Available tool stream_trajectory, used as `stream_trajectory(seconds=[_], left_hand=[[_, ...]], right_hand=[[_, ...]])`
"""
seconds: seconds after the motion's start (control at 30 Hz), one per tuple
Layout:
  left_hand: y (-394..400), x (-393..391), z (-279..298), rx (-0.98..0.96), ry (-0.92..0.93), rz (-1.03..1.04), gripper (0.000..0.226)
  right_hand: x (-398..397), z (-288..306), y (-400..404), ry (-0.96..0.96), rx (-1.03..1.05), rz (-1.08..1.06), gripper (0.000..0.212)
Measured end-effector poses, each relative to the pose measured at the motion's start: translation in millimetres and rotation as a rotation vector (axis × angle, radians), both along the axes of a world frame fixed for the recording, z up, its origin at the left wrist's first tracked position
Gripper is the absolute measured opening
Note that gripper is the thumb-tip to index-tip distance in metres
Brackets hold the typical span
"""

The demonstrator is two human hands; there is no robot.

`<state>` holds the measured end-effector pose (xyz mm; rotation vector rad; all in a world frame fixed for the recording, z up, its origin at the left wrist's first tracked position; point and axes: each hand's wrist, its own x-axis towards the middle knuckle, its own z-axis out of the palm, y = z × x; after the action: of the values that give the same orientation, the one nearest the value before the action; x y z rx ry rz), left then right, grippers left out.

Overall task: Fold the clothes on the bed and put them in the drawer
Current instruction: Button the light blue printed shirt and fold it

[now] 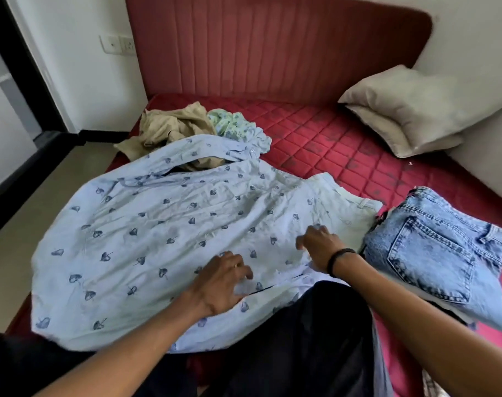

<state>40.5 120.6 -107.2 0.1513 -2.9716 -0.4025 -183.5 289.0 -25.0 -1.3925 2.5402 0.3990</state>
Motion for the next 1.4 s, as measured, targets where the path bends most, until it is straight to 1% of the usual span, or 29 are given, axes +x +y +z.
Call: stream_trajectory(seconds=[0.1, 0.17, 0.27, 0.33, 0.4, 0.47, 0.53, 0.6, 0.63, 0.7, 0.73, 0.8, 0.87, 0.9, 1.0, 1.07, 1.13, 1.2, 1.33, 1.4], left_hand=[[9, -2, -5, -0.001, -0.062, 0.033, 0.031], [16, 2, -3, 0.017, -0.067, 0.067, 0.028], [21, 4, 4, 0.111, -0.035, 0.101, 0.018], [23, 3, 11, 0.185, -0.037, 0.115, 0.012], [27, 2, 15, 0.221, -0.069, 0.101, 0.010], [32, 3, 15, 0.237, -0.112, 0.084, 0.014], [35, 7, 11, 0.249, -0.162, 0.078, 0.019], [36, 9, 9, 0.247, -0.179, 0.084, 0.020], [35, 11, 8, 0.259, -0.178, 0.092, 0.020], [32, 15, 7, 0.288, -0.189, 0.110, 0.022], [30, 18, 6, 0.299, -0.208, 0.117, 0.021], [23, 21, 5, 0.355, -0.253, 0.137, 0.020], [17, 22, 5, 0.405, -0.299, 0.155, 0.020], [13, 20, 4, 0.410, -0.326, 0.156, 0.020], [8, 7, 8, 0.427, -0.479, 0.141, 0.008], [7, -8, 17, 0.469, -0.599, 0.108, 0.011], [0, -29, 28, 0.420, -0.634, 0.067, 0.017], [-15, -63, 34, 0.365, -0.535, 0.060, 0.017], [-51, -156, 35, 0.360, -0.188, 0.163, 0.024], [-66, -206, 36, 0.307, -0.068, 0.177, 0.028]], right_hand=[[-12, -12, 24, 0.062, 0.041, 0.048, 0.045], [-10, -19, 37, 0.088, 0.021, 0.068, 0.041], [-10, -18, 52, 0.149, -0.022, 0.058, 0.035], [-11, -14, 57, 0.207, -0.010, 0.034, 0.035], [-9, -7, 59, 0.205, 0.035, -0.038, 0.032], [-9, -7, 61, 0.076, 0.080, -0.147, 0.029], [-12, -12, 64, -0.135, 0.085, -0.275, 0.023], [-15, -19, 66, -0.270, -0.031, -0.383, 0.006], [-17, -23, 67, -0.296, -0.124, -0.443, 0.005], [-17, -28, 65, -0.315, -0.304, -0.592, 0.021], [-16, -29, 63, -0.294, -0.354, -0.663, 0.032], [-15, -31, 57, -0.248, -0.383, -0.765, 0.048], [-13, -30, 48, -0.233, -0.383, -0.811, 0.055], [-15, -30, 44, -0.230, -0.387, -0.820, 0.055], [-26, -29, 32, -0.215, -0.444, -0.784, 0.041], [-38, -31, 21, -0.253, -0.516, -0.753, 0.040], [-49, -32, 9, -0.313, -0.573, -0.769, 0.046], [-65, -35, -6, -0.342, -0.612, -0.810, 0.046], [-97, -50, -28, -0.317, -0.626, -0.895, 0.038], [-107, -59, -32, -0.299, -0.621, -0.906, 0.034]])
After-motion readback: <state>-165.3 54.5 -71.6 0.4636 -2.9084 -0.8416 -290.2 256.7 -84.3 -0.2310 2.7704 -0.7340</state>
